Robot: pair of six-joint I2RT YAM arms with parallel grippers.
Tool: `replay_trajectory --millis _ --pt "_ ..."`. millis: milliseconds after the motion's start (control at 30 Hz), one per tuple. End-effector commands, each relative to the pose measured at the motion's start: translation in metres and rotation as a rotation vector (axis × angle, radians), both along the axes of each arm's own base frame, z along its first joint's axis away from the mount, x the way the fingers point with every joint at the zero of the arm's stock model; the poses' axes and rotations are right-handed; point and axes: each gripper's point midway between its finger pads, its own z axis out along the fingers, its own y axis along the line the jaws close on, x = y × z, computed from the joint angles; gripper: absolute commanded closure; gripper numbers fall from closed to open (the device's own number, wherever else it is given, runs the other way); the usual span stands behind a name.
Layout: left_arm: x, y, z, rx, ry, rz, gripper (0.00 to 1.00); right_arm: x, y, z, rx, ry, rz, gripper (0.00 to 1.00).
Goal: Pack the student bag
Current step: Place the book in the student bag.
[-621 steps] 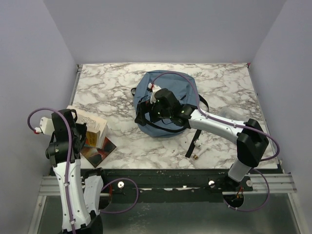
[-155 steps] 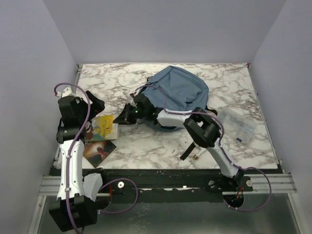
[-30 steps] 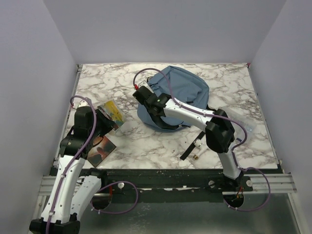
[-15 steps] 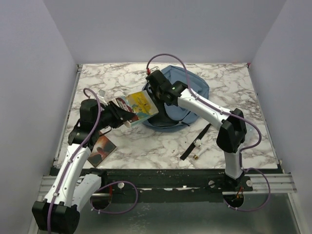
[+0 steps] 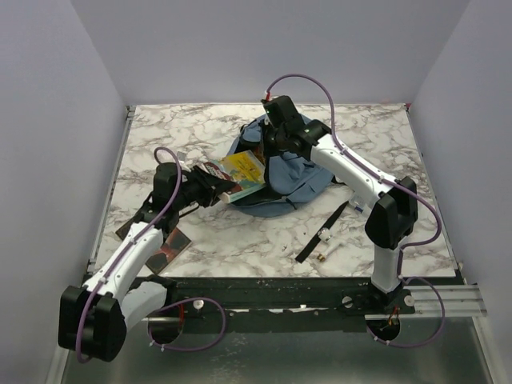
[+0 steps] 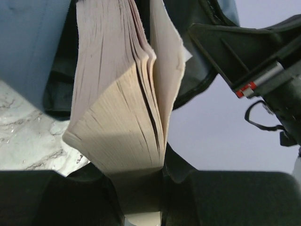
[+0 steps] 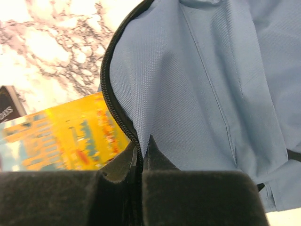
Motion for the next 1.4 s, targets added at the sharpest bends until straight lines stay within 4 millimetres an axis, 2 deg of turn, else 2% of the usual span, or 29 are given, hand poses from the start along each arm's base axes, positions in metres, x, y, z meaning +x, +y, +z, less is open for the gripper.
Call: replay_trajectory --millis 0,100,200,433,500,700,767,800,867,933,1033,1200,1267,1367 --pt "0.028 -0.020 0.050 -0.064 -0.177 0.002 1.00 -0.007 0.026 0.054 0.207 -0.049 0.065 1.00" --pt "0.037 -0.028 0.042 -0.059 -0.140 0.022 1.00 -0.008 0.025 0.062 0.235 -0.053 0.072 0.99" --pt "0.052 -0.034 0.040 0.003 -0.175 0.048 1.00 -0.008 0.026 0.067 0.246 -0.052 0.082 0.99" --pt "0.083 -0.055 0.056 0.148 -0.350 0.052 1.00 -0.014 0.024 0.068 0.268 -0.039 0.097 0.99" --pt "0.093 -0.060 0.048 0.194 -0.355 0.060 1.00 -0.015 0.024 0.068 0.267 -0.038 0.099 0.99" --pt "0.116 -0.082 -0.005 0.219 -0.226 0.012 0.99 -0.016 0.021 0.067 0.273 -0.034 0.097 0.99" --pt "0.119 -0.085 -0.024 0.223 -0.173 0.011 0.93 -0.019 0.020 0.064 0.274 -0.023 0.100 0.99" --pt "0.120 -0.087 -0.033 0.217 -0.145 0.006 0.87 -0.020 0.020 0.062 0.274 -0.017 0.103 0.99" --pt "0.117 -0.089 -0.045 0.207 -0.100 0.005 0.67 -0.019 0.020 0.060 0.269 -0.011 0.103 0.99" --pt "0.116 -0.089 -0.053 0.196 -0.066 0.010 0.54 -0.018 0.018 0.060 0.265 -0.011 0.100 0.99" --pt "0.115 -0.086 -0.057 0.201 -0.051 0.027 0.48 -0.018 0.018 0.063 0.272 -0.019 0.101 0.99" --pt "0.107 -0.077 -0.076 0.213 0.049 0.068 0.53 -0.019 0.019 0.056 0.271 0.000 0.110 1.00" --pt "0.106 -0.077 -0.080 0.222 0.073 0.063 0.51 -0.018 0.020 0.055 0.266 0.002 0.110 0.99" --pt "0.101 -0.077 -0.086 0.236 0.123 0.054 0.35 -0.017 0.018 0.054 0.264 0.001 0.110 0.99"
